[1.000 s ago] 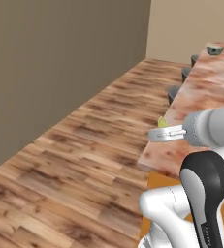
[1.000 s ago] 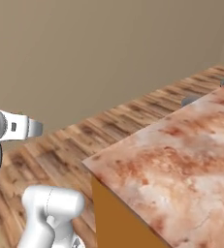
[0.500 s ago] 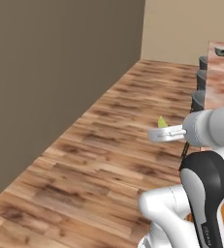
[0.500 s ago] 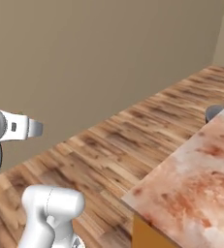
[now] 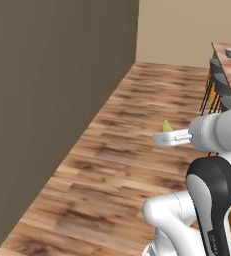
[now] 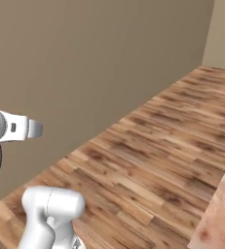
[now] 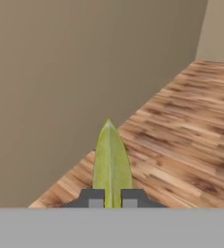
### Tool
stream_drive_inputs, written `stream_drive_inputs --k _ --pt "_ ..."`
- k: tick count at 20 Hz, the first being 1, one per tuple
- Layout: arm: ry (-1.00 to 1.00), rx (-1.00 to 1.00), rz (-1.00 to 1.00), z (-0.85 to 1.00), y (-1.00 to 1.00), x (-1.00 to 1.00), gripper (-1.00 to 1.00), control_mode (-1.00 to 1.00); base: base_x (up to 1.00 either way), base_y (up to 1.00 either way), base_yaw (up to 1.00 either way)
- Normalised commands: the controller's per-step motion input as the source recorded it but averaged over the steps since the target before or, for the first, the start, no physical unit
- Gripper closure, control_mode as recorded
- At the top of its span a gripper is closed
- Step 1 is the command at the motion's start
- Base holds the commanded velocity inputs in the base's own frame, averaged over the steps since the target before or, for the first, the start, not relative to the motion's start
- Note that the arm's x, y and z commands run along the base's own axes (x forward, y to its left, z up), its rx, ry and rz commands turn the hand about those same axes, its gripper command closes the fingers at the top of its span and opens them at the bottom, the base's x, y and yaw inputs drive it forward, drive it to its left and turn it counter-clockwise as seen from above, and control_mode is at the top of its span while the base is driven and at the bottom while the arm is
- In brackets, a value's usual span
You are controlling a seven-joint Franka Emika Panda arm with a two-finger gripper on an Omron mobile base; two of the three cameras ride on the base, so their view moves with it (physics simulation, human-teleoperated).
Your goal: There is a bowl on the dining counter. Grab a lemon wedge from the fridge and place it in the bowl. Then get the liquor bottle and glass cup from the cabinet and place them next to the bowl.
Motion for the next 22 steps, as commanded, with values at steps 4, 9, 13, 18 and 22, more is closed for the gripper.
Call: stream_drive_inputs --k 4,9,13,18,22 --pt "0.00 0.00 0.00 0.00 0.00 0.00 1.00 1.00 1.00 0.85 -0.32" --pt "0.00 0.00 0.00 0.00 0.00 0.00 1.00 1.00 1.00 0.67 -0.43" --pt "0.00 0.00 0.00 0.00 0.00 0.00 1.00 1.00 0.93 0.59 -0.49" --pt "0.00 0.00 0.00 0.00 0.00 0.00 1.00 1.00 0.89 0.56 -0.51" --pt "0.00 0.00 0.00 0.00 0.00 0.00 1.00 1.00 0.90 0.57 -0.50"
